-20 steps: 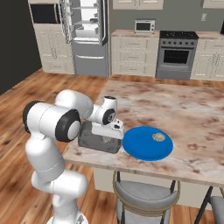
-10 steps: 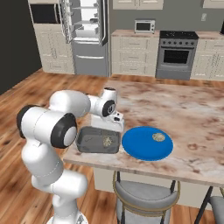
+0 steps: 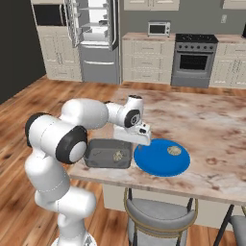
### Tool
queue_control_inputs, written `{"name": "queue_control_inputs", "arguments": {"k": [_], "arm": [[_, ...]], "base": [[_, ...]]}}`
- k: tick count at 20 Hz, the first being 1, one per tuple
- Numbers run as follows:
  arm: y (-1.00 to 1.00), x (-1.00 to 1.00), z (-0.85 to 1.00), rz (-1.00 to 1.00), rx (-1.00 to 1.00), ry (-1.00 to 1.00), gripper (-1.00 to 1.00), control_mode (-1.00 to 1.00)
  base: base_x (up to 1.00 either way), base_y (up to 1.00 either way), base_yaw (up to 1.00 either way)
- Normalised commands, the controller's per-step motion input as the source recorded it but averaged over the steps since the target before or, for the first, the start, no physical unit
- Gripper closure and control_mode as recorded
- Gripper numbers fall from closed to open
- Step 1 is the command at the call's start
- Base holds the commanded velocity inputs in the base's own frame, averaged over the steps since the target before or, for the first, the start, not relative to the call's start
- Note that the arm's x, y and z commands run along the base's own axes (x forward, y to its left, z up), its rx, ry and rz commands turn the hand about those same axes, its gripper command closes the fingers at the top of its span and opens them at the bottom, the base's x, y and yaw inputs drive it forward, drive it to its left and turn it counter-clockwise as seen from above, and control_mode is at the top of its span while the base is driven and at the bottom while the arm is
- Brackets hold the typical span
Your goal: Place two dumplings into each of the tupperware containers and then place the containers in the fridge.
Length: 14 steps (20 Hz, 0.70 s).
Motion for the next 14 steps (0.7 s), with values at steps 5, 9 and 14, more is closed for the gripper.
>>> {"name": "queue_control_inputs", "arguments": {"k": [5,9,14], "arm": [[-0.47,0.0,0.03,-0.07,0.0,0.0,-1.0,-1.0],[-0.01,0.0,0.0,0.0,0.0,0.0,-1.0,-1.0],[-0.04,0.09,-0.06,0.0,0.0,0.0,-1.0,-1.0]], "base": [[0.0,0.0,0.0],[0.0,0.0,0.0],[0.0,0.0,0.0]]}}
